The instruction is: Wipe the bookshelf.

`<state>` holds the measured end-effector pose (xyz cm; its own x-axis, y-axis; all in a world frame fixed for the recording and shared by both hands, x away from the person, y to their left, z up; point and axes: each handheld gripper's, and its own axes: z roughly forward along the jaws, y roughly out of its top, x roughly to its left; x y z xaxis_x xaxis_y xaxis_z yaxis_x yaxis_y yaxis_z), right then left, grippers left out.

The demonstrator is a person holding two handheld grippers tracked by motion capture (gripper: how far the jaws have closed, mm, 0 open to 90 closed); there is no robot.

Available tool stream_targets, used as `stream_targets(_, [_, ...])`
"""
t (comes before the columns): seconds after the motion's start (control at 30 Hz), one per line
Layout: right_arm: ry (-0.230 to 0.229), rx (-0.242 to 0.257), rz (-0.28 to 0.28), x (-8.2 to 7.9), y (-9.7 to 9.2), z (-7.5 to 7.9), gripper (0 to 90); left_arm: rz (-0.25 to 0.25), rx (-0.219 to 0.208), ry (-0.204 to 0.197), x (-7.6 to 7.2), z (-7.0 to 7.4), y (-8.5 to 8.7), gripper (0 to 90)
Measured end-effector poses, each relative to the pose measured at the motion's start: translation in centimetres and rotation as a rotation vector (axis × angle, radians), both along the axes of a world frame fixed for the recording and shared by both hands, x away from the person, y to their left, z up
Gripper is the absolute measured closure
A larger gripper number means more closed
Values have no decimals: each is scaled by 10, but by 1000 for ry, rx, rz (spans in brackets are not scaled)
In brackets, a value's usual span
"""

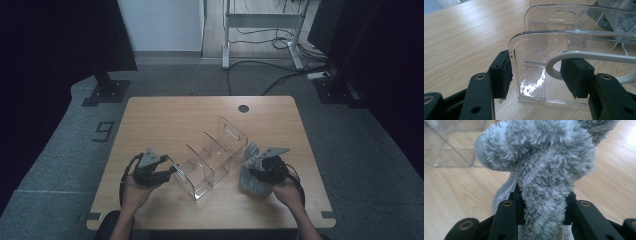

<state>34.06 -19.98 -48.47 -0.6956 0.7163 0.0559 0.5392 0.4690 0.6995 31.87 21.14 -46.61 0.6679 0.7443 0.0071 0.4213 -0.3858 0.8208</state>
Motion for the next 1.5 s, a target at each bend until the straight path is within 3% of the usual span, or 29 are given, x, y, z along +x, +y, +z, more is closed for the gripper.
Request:
stream_targets(0.23, [-4, 12, 77, -1, 22, -3, 651, 2, -6, 2, 0, 0, 0, 444])
stream_targets(0.4, [-5, 41, 99, 5, 32, -6, 654, -12, -1, 7, -1, 0, -2, 444])
stream_targets(0.63, [-37, 36, 103, 12, 40, -8, 666, -22, 9, 13, -1, 2, -6, 449])
stream_targets(0.9, [-40, 50, 94, 21, 45, -11, 667, -16, 8, 16, 0, 2, -7, 452])
stream_targets(1.5, [2, -18, 73, 33, 59, -30, 674, -12, 7, 18, 0, 2, -7, 453])
